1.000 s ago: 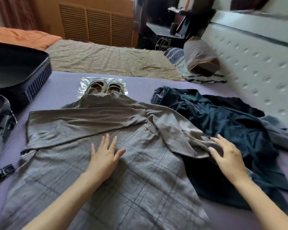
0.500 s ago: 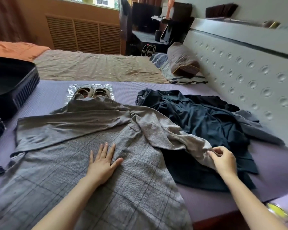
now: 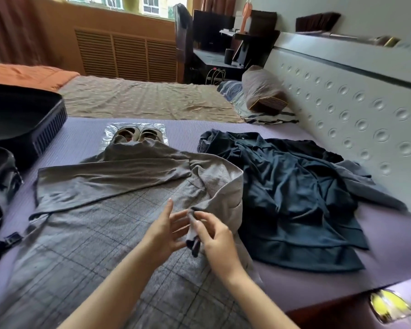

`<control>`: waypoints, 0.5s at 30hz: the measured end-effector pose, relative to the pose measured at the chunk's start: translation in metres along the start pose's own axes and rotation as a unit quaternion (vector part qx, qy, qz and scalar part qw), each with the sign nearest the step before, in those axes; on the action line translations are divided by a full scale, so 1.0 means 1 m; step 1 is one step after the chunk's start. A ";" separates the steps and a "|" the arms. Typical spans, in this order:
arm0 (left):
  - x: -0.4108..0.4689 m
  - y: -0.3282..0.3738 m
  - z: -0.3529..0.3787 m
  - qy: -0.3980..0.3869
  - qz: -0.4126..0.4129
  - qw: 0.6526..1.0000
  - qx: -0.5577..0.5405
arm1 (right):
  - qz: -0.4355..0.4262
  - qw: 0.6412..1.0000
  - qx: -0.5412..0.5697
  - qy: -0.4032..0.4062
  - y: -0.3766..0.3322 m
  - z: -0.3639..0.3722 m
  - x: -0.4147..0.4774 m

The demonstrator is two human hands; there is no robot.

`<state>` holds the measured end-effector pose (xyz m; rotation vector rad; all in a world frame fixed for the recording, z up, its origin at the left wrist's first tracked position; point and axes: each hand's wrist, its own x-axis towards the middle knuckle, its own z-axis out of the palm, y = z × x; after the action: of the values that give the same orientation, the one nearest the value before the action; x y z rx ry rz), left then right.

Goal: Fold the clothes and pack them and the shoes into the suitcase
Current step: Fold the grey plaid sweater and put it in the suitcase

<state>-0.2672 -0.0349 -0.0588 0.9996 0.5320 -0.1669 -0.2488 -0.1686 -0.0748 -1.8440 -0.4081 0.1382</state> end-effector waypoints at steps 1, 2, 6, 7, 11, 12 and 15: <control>-0.001 0.000 -0.007 0.014 -0.005 1.000 -0.011 | 0.013 1.000 0.021 -0.019 0.000 0.007 -0.003; -0.001 -0.001 -0.015 0.025 -0.007 1.000 -0.013 | 0.026 0.998 0.039 -0.035 -0.001 0.011 -0.006; -0.003 -0.004 -0.034 0.017 0.004 1.000 0.023 | 0.056 0.991 0.061 -0.109 0.003 0.019 -0.012; -0.003 -0.005 -0.035 0.016 0.012 0.999 0.043 | 0.057 0.990 0.052 -0.121 0.004 0.020 -0.013; -0.002 -0.009 -0.033 0.032 0.063 0.995 0.075 | 0.065 0.987 0.042 -0.141 0.007 0.025 -0.013; 0.000 -0.011 -0.034 0.041 0.079 0.993 0.078 | 0.061 0.987 0.052 -0.139 0.006 0.026 -0.013; 0.006 -0.015 -0.044 0.086 0.133 0.983 0.094 | 0.017 0.992 0.058 -0.110 0.001 0.023 -0.010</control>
<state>-0.2830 -0.0058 -0.0918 1.2663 0.5415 0.1115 -0.2645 -0.1515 -0.0839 -1.7275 -0.5104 0.3831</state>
